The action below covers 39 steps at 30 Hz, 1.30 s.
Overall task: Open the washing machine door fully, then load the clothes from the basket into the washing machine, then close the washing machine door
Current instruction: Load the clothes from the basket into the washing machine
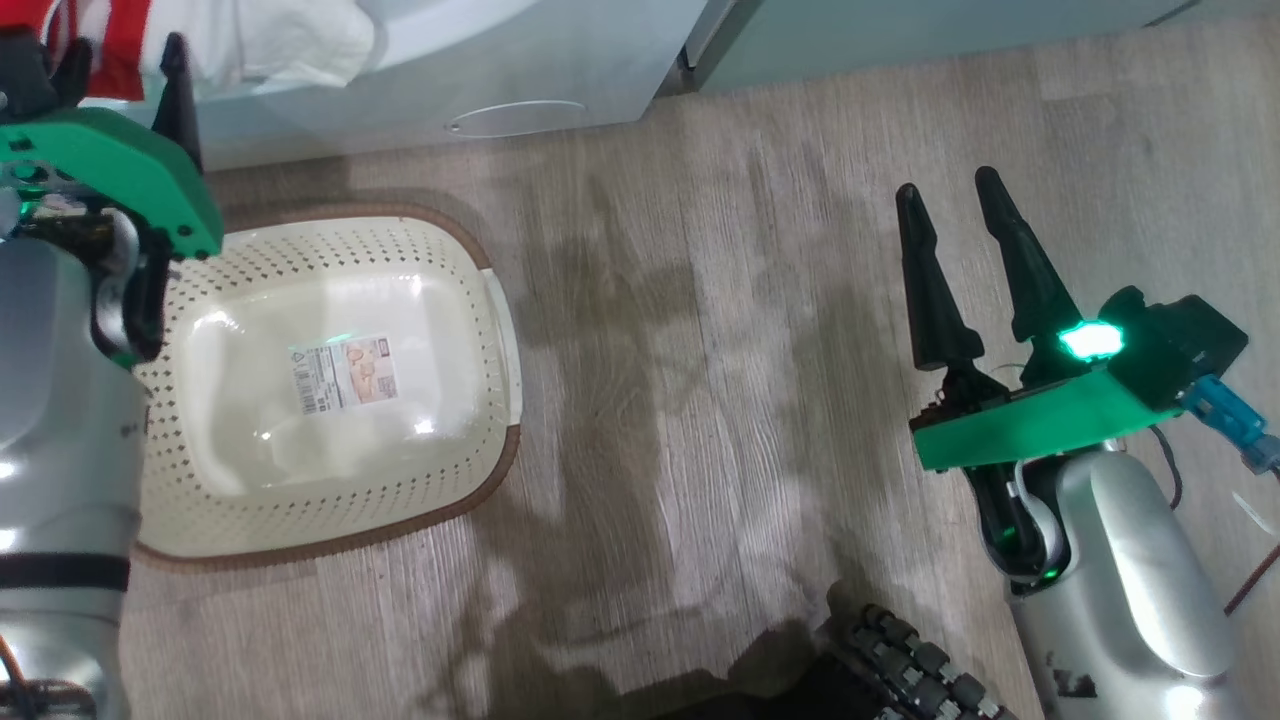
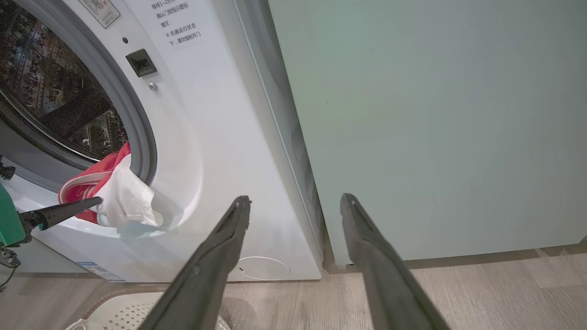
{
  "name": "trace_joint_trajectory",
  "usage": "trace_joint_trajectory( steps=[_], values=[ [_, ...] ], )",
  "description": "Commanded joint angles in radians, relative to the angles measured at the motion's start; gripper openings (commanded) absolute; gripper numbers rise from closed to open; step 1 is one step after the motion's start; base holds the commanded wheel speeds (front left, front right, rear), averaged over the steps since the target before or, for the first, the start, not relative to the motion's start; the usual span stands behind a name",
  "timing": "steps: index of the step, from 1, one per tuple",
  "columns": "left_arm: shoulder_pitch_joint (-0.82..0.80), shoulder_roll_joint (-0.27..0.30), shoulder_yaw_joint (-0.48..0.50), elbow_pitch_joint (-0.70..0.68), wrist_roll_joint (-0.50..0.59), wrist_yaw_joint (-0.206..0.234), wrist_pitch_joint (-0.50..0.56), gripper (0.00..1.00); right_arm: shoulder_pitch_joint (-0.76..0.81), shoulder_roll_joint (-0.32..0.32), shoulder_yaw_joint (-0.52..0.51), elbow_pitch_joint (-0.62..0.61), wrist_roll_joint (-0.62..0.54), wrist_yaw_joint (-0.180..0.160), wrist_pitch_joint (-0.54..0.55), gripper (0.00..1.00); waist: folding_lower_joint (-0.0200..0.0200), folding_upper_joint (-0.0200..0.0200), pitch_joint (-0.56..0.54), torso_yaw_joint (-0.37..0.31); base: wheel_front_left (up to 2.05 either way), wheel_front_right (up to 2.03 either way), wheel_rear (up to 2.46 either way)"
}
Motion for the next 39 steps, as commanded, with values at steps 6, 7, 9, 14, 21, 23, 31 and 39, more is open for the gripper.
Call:
trace_joint_trajectory(
  steps=[6,7,9,14,21,23,31,39],
  values=[
    [-0.093,0.059,0.018,0.081,0.005,0.002,0.059,1.0,-0.007,0.0,0.031,-0.036,0.026,0.0,-0.009,1.0,-0.0001,0.0,0.007,-0.014,0.0,0.0,0.0],
    [-0.106,0.062,0.018,0.098,0.005,0.004,0.065,1.0,-0.009,0.0,0.035,-0.036,0.029,0.0,-0.009,1.0,-0.0001,0.0,0.008,-0.018,0.0,0.0,0.0],
    [-0.131,0.068,0.02,0.129,0.0,0.002,0.073,1.0,-0.014,0.0,0.042,-0.037,0.037,0.0,-0.009,1.0,-0.0001,0.0,0.01,-0.025,0.0,0.0,0.0],
    [-0.177,0.077,0.015,0.193,-0.002,-0.007,0.078,1.0,-0.013,0.0,0.045,-0.037,0.055,0.0,-0.009,1.0,-0.0001,0.0,0.013,-0.04,0.0,0.0,0.0],
    [-0.21,0.082,0.014,0.245,-0.006,-0.01,0.048,0.0,-0.01,0.0,0.048,-0.037,0.069,0.0,-0.009,1.0,-0.0001,0.0,0.014,-0.051,0.0,0.0,0.0],
    [-0.214,0.083,0.01,0.262,-0.007,-0.014,0.042,0.0,-0.009,0.0,0.046,-0.036,0.071,0.0,-0.009,1.0,-0.0001,0.0,0.012,-0.051,0.0,0.0,0.0],
    [-0.182,0.071,-0.015,0.273,-0.021,-0.059,0.051,0.0,0.002,0.0,0.028,-0.027,0.061,0.0,-0.009,1.0,-0.0001,0.0,-0.019,-0.018,0.0,0.0,0.0],
    [-0.101,0.074,-0.027,0.093,-0.057,-0.098,0.122,0.0,0.012,0.0,0.016,-0.019,0.043,0.0,-0.009,1.0,-0.0001,0.0,-0.051,0.024,0.0,0.0,0.0]
  ],
)
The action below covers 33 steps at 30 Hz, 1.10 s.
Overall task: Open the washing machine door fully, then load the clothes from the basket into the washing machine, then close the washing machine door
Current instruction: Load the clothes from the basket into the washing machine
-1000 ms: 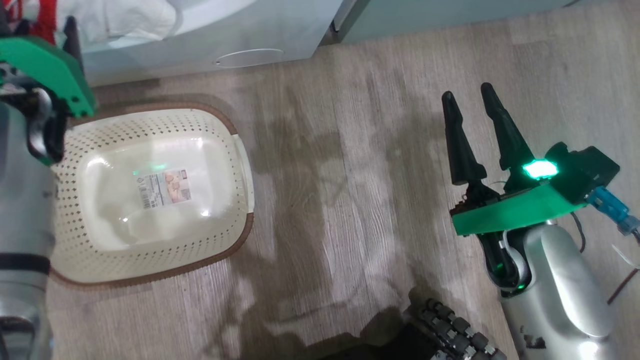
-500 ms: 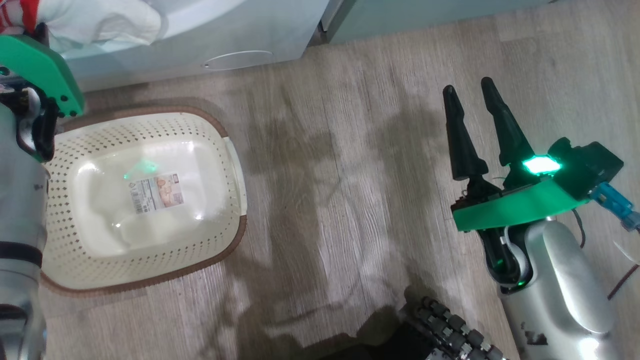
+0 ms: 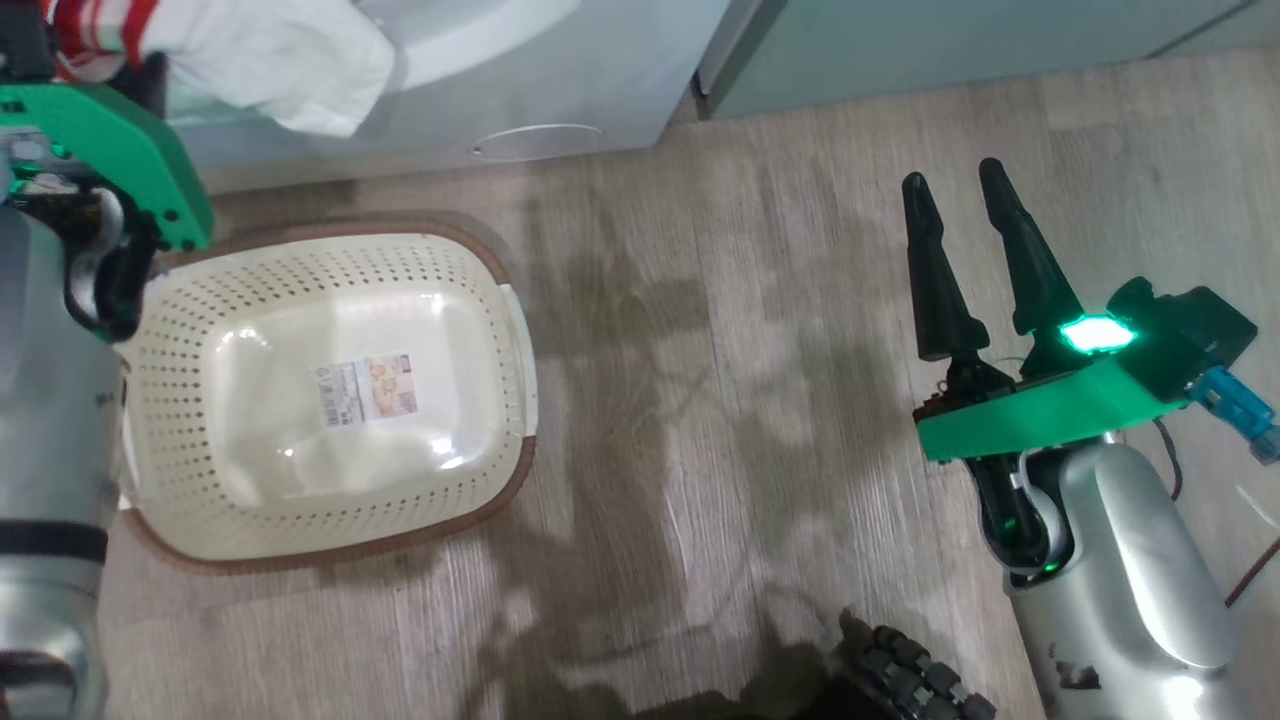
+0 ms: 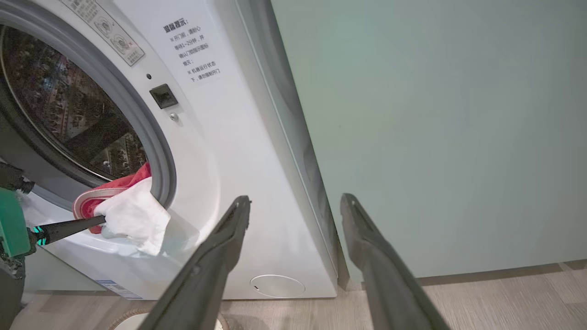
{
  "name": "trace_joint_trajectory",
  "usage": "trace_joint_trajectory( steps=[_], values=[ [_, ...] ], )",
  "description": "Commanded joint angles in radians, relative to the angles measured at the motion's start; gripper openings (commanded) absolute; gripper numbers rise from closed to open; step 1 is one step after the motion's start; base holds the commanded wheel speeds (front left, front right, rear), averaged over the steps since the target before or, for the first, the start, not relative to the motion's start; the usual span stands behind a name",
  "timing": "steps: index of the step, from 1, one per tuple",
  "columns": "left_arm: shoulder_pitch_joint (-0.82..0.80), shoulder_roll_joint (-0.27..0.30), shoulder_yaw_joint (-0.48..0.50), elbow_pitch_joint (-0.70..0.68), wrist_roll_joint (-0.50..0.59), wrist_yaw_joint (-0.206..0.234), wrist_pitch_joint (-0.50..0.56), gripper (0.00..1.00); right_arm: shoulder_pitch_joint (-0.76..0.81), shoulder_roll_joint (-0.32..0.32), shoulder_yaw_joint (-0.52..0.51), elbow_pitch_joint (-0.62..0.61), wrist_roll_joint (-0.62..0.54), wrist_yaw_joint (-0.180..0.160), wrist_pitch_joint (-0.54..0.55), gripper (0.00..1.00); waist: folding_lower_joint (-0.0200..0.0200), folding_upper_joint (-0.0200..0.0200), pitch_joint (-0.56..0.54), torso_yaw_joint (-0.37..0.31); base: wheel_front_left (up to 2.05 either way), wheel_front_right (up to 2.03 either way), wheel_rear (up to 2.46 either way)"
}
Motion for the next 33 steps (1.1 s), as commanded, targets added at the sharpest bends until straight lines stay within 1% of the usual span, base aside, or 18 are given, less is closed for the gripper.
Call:
trace_joint_trajectory(
  steps=[1,5,9,11,14,16,19,24,26,33],
  values=[
    [0.009,0.052,0.021,-0.089,-0.01,-0.006,0.018,0.0,0.027,0.0,0.015,-0.025,-0.006,0.0,-0.009,1.0,0.0,0.0,-0.013,0.011,0.0,0.0,0.0],
    [0.049,0.077,0.023,-0.253,-0.018,0.011,0.08,0.0,0.027,0.0,0.024,-0.023,0.002,0.0,-0.009,1.0,0.0,0.0,-0.024,0.01,0.0,0.0,0.0],
    [0.07,0.105,0.037,-0.397,-0.021,0.046,0.14,0.0,0.024,0.0,0.03,-0.027,0.015,0.0,-0.009,1.0,0.0,0.0,-0.023,-0.01,0.0,0.0,0.0],
    [0.067,0.118,0.046,-0.443,-0.022,0.063,0.168,0.0,0.023,0.0,0.034,-0.03,0.02,0.0,-0.009,1.0,0.0,0.0,-0.015,-0.026,0.0,0.0,0.0],
    [0.047,0.133,0.057,-0.472,-0.023,0.086,0.204,0.0,0.019,0.0,0.041,-0.041,0.017,0.0,-0.009,1.0,0.0,0.0,0.006,-0.054,0.0,0.0,0.0],
    [0.025,0.137,0.063,-0.471,-0.024,0.096,0.214,0.0,0.017,0.0,0.043,-0.05,0.024,0.0,-0.009,1.0,0.0,0.0,0.023,-0.073,0.0,0.0,0.0],
    [-0.021,0.147,0.085,-0.438,-0.025,0.112,0.197,0.0,0.016,0.0,0.051,-0.059,0.036,0.0,-0.009,1.0,0.0,0.0,0.048,-0.106,0.0,0.0,0.0],
    [-0.12,0.171,0.115,-0.342,-0.014,0.119,0.121,0.0,0.018,0.0,0.059,-0.073,0.055,0.0,-0.009,1.0,0.0,0.0,0.087,-0.159,0.0,0.0,0.0],
    [-0.14,0.177,0.118,-0.32,-0.01,0.119,0.107,0.0,0.018,0.0,0.063,-0.075,0.059,0.0,-0.009,1.0,0.0,0.0,0.095,-0.169,0.0,0.0,0.0],
    [-0.283,0.208,0.131,-0.177,0.019,0.123,-0.01,0.0,0.02,0.0,0.092,-0.097,0.088,0.0,-0.009,1.0,0.0,0.0,0.148,-0.226,0.0,0.0,0.0]
  ],
)
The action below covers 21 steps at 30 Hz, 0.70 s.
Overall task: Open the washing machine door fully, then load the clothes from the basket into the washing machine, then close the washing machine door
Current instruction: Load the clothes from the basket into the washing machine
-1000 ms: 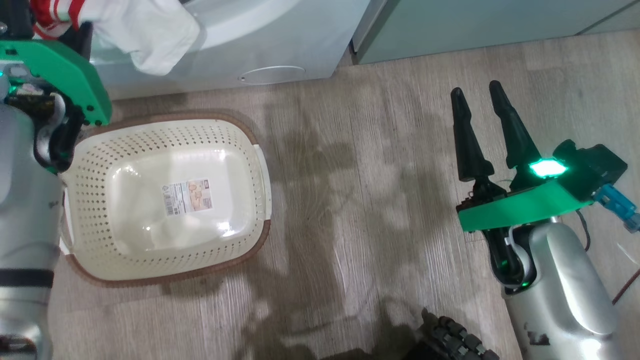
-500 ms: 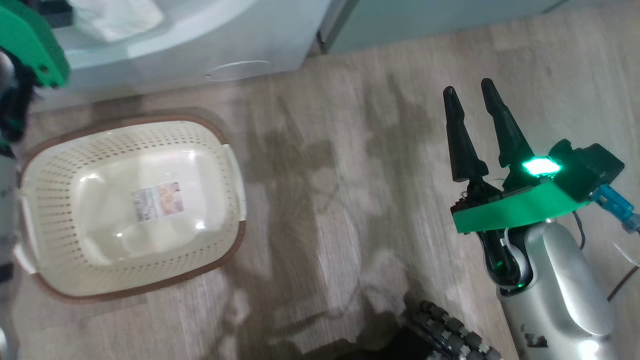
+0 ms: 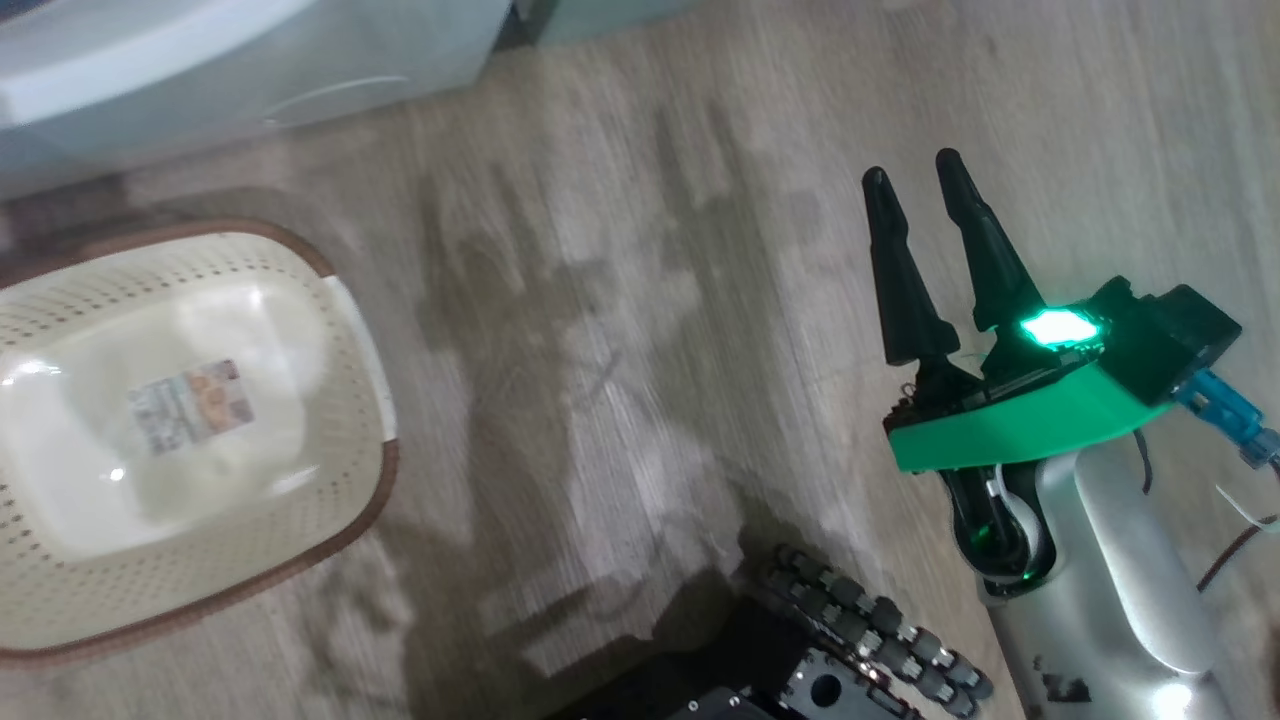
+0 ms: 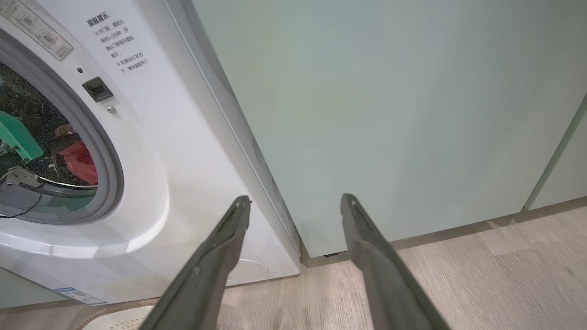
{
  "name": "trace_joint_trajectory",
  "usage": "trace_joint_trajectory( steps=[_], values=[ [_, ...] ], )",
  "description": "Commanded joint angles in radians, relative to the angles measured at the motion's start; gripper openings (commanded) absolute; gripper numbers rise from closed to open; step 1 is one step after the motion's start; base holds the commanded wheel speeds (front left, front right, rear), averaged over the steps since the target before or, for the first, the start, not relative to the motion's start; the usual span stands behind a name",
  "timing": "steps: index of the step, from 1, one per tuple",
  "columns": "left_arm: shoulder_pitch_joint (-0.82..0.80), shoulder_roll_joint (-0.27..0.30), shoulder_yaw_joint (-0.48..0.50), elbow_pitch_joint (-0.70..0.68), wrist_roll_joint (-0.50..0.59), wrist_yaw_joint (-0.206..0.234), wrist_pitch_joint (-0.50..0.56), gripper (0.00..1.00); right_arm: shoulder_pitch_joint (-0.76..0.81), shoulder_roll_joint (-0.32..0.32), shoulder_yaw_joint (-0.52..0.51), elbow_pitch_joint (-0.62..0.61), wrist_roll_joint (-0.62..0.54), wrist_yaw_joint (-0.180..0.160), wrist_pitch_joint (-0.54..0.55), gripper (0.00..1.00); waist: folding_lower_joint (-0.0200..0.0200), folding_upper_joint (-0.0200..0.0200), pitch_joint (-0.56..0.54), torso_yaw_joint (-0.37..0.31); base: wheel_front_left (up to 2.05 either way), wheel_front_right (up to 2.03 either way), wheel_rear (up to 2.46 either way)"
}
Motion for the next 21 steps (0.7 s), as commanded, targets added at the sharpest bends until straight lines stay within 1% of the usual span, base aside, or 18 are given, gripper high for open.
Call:
trace_joint_trajectory(
  steps=[1,11,15,18,20,21],
  values=[
    [-0.047,0.06,0.027,-0.023,0.015,0.006,-0.019,0.0,0.017,-0.002,0.02,-0.035,0.009,0.0,-0.009,1.0,0.0,0.0,0.024,-0.023,0.0,0.0,0.0],
    [-0.199,0.086,0.02,0.105,0.043,-0.015,-0.184,0.0,0.008,-0.002,0.045,-0.059,0.017,0.0,-0.009,1.0,0.0,0.0,0.083,-0.057,0.0,0.0,0.0],
    [-0.228,0.081,0.019,0.163,0.035,-0.027,-0.211,0.0,0.005,-0.002,0.053,-0.065,0.018,0.0,-0.009,1.0,0.0,0.0,0.095,-0.059,0.0,0.0,0.0],
    [-0.245,0.067,0.02,0.209,0.017,-0.043,-0.206,0.0,0.003,-0.002,0.055,-0.066,0.018,0.0,-0.009,1.0,0.0,0.0,0.101,-0.057,0.0,0.0,0.0],
    [-0.257,0.065,0.018,0.231,0.013,-0.047,-0.21,0.35,0.0,-0.002,0.056,-0.066,0.018,0.0,-0.009,1.0,0.0,0.0,0.104,-0.056,0.0,0.0,0.0],
    [-0.262,0.063,0.017,0.24,0.012,-0.048,-0.215,0.84,-0.002,-0.002,0.055,-0.067,0.018,0.0,-0.009,1.0,0.0,0.0,0.104,-0.055,0.0,0.0,0.0]
  ],
)
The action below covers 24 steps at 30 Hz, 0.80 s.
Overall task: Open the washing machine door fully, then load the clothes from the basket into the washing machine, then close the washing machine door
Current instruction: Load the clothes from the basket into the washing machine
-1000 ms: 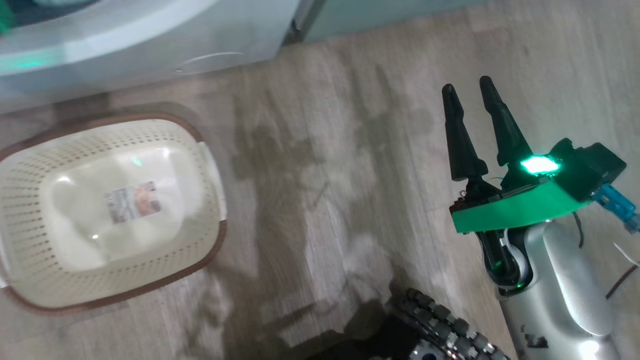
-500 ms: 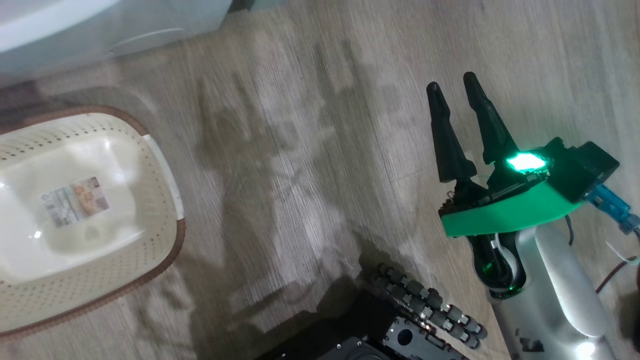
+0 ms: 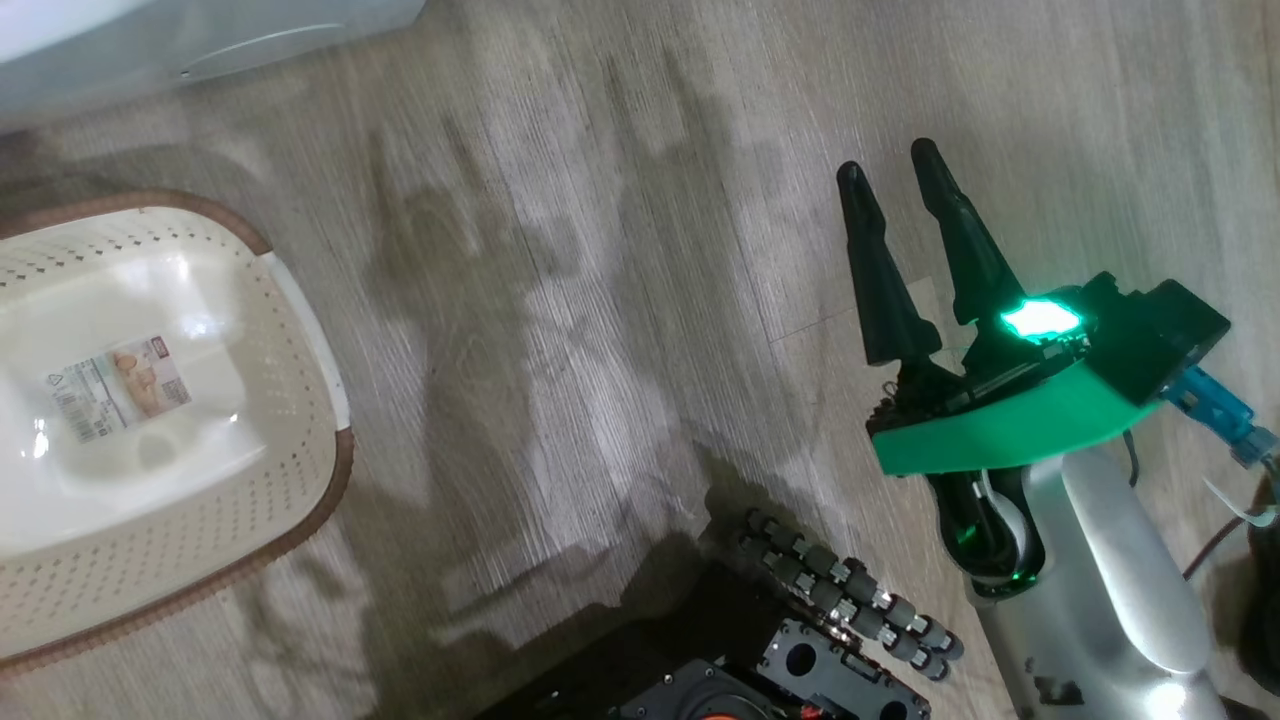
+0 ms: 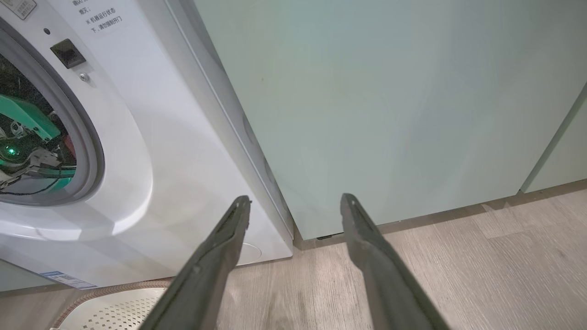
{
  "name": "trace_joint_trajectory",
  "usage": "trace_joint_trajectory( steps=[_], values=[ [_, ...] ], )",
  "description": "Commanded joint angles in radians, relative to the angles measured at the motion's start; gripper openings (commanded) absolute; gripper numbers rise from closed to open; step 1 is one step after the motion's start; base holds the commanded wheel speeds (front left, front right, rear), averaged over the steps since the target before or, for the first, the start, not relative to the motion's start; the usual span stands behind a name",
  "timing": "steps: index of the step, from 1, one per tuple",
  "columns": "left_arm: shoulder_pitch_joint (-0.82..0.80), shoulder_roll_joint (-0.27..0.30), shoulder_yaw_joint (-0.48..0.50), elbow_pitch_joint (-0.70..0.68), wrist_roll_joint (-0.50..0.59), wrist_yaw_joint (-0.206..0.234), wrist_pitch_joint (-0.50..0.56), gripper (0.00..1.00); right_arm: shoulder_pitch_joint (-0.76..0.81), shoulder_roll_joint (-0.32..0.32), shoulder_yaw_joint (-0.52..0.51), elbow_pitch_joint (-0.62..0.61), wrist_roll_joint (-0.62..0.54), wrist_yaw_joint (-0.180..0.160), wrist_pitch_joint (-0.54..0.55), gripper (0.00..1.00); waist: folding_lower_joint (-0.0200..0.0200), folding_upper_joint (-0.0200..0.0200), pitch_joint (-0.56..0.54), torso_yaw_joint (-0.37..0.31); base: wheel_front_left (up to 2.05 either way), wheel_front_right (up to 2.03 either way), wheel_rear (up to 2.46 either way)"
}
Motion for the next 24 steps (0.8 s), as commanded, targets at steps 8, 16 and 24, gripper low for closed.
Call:
trace_joint_trajectory(
  steps=[8,16,24],
  values=[
    [-0.029,0.004,-0.012,0.003,-0.001,-0.012,-0.045,1.0,0.004,-0.003,0.006,-0.028,0.002,0.0,-0.009,1.0,-0.0001,0.0,-0.017,0.031,0.0,0.0,0.0],
    [0.051,-0.048,-0.017,-0.02,-0.026,-0.02,-0.091,1.0,0.003,-0.003,-0.018,-0.024,-0.021,0.0,-0.009,1.0,-0.0001,0.0,-0.053,0.078,0.0,0.0,0.0],
    [0.21,-0.108,-0.022,-0.155,-0.043,-0.012,-0.144,1.0,0.009,-0.003,-0.041,-0.01,-0.052,0.0,-0.009,1.0,-0.0001,0.0,-0.117,0.144,0.0,0.0,0.0]
  ],
)
